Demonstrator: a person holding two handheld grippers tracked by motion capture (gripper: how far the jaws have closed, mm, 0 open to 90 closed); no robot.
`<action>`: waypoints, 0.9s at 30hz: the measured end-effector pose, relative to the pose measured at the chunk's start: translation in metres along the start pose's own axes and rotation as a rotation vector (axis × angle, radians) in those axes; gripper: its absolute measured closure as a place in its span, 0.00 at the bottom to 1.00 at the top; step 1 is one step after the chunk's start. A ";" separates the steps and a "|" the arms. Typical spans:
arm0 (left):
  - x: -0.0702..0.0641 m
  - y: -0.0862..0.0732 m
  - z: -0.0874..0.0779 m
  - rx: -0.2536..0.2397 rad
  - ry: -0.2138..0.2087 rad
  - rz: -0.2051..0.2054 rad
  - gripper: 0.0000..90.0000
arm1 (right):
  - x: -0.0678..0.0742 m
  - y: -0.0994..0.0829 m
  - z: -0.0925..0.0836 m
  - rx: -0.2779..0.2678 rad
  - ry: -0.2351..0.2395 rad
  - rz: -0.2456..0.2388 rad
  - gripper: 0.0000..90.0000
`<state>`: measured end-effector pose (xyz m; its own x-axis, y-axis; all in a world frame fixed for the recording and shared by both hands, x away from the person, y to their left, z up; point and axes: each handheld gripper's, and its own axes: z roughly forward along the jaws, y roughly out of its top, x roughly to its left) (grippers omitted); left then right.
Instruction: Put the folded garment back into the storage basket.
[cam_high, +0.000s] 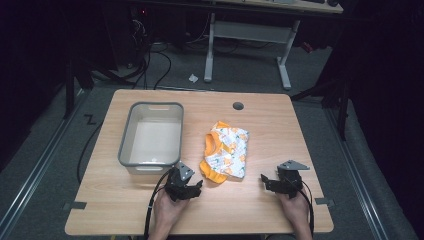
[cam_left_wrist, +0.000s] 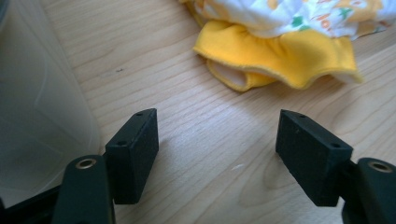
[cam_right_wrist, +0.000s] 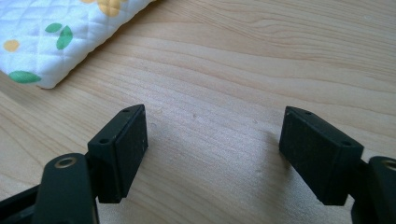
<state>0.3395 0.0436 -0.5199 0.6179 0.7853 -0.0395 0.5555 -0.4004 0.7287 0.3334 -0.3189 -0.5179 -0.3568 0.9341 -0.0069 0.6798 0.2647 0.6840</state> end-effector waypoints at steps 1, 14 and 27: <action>-0.001 0.001 -0.001 -0.006 -0.004 0.000 0.34 | 0.000 0.000 0.000 -0.001 0.000 -0.002 0.26; -0.010 0.016 -0.008 -0.021 -0.049 0.020 0.36 | 0.000 0.000 0.000 0.000 0.000 -0.001 0.26; -0.014 0.030 -0.011 -0.039 -0.090 0.023 0.37 | 0.000 0.000 0.000 0.000 0.000 -0.001 0.26</action>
<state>0.3412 0.0254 -0.4895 0.6787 0.7298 -0.0825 0.5195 -0.3976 0.7563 0.3334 -0.3189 -0.5179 -0.3577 0.9338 -0.0079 0.6791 0.2659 0.6841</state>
